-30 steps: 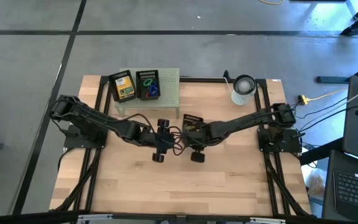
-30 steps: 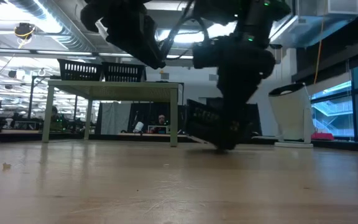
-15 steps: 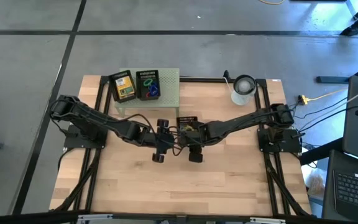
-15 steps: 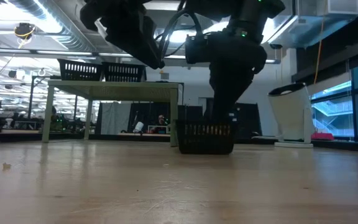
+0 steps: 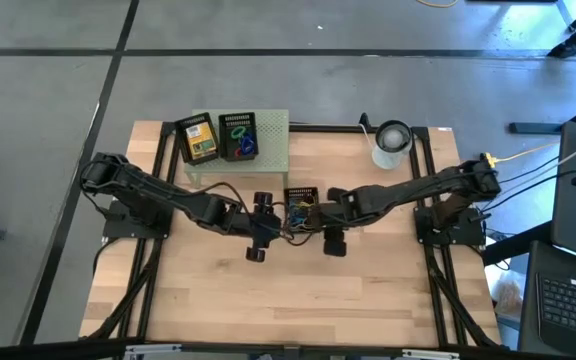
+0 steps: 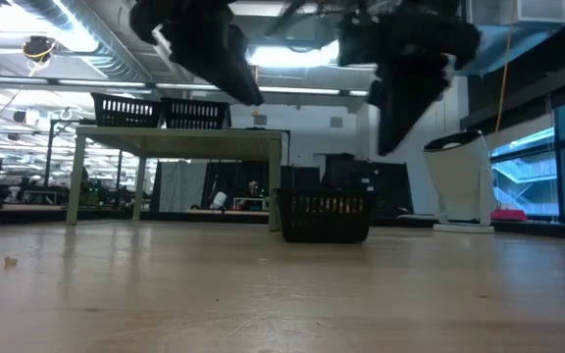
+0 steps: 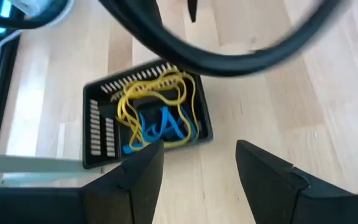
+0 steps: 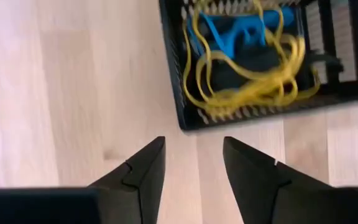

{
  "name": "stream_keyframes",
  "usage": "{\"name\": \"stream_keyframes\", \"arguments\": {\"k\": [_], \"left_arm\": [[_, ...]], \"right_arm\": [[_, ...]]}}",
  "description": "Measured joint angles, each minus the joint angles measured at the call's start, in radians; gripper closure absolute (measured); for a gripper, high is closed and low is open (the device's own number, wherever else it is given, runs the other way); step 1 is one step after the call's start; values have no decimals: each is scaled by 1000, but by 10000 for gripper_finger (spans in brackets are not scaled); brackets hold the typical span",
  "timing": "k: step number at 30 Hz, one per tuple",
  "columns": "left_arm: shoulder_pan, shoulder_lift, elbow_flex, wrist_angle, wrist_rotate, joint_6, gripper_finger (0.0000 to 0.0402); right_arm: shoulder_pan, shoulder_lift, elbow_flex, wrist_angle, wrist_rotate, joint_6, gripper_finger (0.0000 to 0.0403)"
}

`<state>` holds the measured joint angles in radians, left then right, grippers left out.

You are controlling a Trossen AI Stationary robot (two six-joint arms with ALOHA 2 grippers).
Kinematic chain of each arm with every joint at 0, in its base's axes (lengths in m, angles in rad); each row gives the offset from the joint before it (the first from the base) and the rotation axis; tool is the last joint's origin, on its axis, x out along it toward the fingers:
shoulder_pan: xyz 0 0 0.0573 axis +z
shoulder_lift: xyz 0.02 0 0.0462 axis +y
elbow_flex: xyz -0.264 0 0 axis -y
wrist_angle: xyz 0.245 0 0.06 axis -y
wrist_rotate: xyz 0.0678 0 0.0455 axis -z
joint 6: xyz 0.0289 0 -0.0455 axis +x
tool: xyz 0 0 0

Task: Pick & Place Office Desk Supplies
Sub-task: Put the black bin on the shelf

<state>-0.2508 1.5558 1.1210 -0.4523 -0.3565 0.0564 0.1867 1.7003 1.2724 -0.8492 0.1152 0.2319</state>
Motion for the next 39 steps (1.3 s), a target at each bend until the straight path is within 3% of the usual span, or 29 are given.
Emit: {"name": "stream_keyframes", "arguments": {"k": [11,17,20,32,39], "left_arm": [[12,128,-1,166,18,77,206],[47,231,0,303,20,80,206],[63,264,0,328,73,73,206],[111,339,0,346,182,34,234],[117,347,0,346,204,25,295]], "right_arm": [[46,-273,-306,67,86,246,261],[74,-431,-474,207,138,330,260],[78,-479,-547,298,139,360,260],[79,-498,-714,564,165,352,260],[79,-498,-743,606,194,351,260]]}}
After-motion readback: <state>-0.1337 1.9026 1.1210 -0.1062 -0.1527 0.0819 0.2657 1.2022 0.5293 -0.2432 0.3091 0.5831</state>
